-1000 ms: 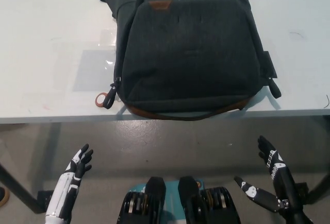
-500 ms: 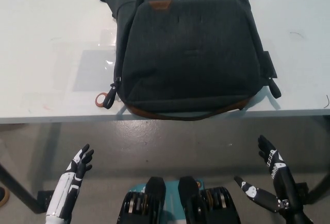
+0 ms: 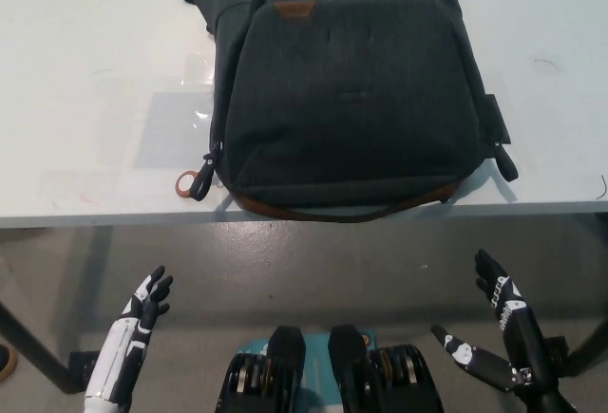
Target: A bag is kept in the middle of the table with its flap loosely closed and the robot uses its right hand to adjust it and opens it
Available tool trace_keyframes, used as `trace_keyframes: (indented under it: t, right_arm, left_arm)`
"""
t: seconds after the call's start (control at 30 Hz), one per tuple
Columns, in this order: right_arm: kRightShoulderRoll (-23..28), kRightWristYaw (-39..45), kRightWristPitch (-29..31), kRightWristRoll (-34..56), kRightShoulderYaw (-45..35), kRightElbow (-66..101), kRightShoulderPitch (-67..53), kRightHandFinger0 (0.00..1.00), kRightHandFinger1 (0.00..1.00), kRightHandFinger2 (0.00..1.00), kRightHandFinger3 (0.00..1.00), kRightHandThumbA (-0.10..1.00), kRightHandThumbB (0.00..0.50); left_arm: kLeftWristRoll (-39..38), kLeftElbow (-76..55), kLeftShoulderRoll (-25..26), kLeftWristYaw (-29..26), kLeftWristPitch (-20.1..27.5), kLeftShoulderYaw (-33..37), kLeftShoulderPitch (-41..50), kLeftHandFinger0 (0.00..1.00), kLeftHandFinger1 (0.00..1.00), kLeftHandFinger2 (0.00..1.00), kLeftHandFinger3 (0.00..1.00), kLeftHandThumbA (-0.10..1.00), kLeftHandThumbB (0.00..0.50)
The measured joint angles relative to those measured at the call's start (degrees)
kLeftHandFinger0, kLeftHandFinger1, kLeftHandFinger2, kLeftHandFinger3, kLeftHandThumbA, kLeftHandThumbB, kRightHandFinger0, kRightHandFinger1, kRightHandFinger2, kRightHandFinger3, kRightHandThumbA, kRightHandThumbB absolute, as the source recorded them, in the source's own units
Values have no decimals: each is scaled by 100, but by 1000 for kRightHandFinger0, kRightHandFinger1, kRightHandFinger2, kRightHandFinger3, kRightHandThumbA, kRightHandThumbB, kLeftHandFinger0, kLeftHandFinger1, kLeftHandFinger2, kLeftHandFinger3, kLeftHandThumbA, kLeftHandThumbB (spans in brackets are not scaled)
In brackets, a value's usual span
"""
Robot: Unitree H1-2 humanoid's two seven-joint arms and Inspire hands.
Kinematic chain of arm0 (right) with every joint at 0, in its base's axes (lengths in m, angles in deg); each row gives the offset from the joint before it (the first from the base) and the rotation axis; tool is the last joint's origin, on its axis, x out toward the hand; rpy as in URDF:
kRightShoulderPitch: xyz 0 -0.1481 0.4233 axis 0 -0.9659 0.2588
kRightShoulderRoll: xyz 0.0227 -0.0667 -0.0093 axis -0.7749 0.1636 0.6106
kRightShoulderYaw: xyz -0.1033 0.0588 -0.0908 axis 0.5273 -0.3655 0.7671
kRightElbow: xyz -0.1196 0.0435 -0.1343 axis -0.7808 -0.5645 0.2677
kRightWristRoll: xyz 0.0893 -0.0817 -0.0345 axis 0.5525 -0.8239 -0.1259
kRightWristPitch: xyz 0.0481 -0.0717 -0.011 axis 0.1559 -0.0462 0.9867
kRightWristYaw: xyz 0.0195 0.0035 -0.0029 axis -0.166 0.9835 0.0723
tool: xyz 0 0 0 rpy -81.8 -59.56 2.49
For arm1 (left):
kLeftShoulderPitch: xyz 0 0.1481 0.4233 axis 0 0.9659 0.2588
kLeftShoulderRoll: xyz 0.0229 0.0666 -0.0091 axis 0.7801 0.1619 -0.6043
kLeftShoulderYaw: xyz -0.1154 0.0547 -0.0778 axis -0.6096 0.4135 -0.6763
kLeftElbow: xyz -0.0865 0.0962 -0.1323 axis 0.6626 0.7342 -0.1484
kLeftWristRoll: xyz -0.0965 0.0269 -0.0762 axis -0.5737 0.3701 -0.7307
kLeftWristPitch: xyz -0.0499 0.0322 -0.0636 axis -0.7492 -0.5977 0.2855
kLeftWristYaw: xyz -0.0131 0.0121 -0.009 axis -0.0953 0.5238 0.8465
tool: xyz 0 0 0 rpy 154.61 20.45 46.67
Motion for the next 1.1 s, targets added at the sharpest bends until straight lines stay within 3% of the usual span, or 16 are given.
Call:
trace_keyframes:
  t: [0.03,0.07,0.13,0.23,0.27,0.37,0.57,0.63,0.7,0.8,0.87,1.03,1.1]
  right_arm:
    - [0,0,0,0,0,0,0,1000,1000,1000,1000,834,241]
    - [0,0,0,0,0,0,0,1000,1000,1000,1000,340,396]
    - [4,-28,-94,-52,-69,275,-7,1000,1000,1000,1000,303,398]
    - [40,-85,-247,-166,-256,943,85,1000,1000,1000,1000,334,400]
    - [55,-109,-299,-206,-328,1170,137,1000,1000,1000,1000,429,378]
    - [74,-195,-447,-355,-547,1738,333,1000,1000,1000,1000,497,353]
    - [60,-265,-670,-433,-747,2438,403,1000,1000,1000,1000,736,374]
    - [73,-279,-730,-432,-840,2715,435,1000,1000,1000,1000,709,340]
    - [132,-278,-828,-412,-928,2943,532,1000,1000,1000,1000,739,369]
    - [313,-270,-1077,-362,-1047,3171,852,1000,1000,1000,1000,747,346]
    - [460,-252,-1264,-329,-1072,3211,1160,1000,1000,1000,1000,872,325]
    - [859,-122,-1812,-243,-1054,3090,2126,1000,1000,1000,1000,974,328]
    - [942,-38,-2063,-167,-1011,2848,2448,1000,1000,1000,1000,1000,390]
  left_arm:
    - [0,0,0,0,0,0,0,1000,1000,1000,1000,1000,46]
    - [2,-2,0,0,0,0,0,1000,1000,1000,1000,1000,29]
    - [6,4,-2,-1,-4,-2,0,1000,1000,1000,1000,1000,22]
    - [12,8,-2,1,-5,2,-2,1000,1000,1000,1000,1000,21]
    - [13,7,-1,2,-5,2,-3,1000,1000,1000,1000,1000,18]
    - [43,-5,0,5,-4,4,-3,1000,1000,1000,1000,1000,17]
    - [50,-5,0,18,-4,1,-3,1000,1000,1000,1000,1000,21]
    - [50,-6,-1,27,-3,0,-2,1000,1000,1000,1000,1000,20]
    - [51,-6,-2,34,-3,1,-2,1000,1000,1000,1000,1000,19]
    - [55,-6,-1,39,-3,1,-1,1000,1000,1000,1000,1000,21]
    - [58,-5,-1,54,-3,1,-3,1000,1000,1000,1000,1000,22]
    - [71,-4,-1,72,0,2,-3,1000,1000,1000,1000,1000,29]
    - [75,-3,0,73,0,1,-1,1000,1000,1000,1000,1000,23]
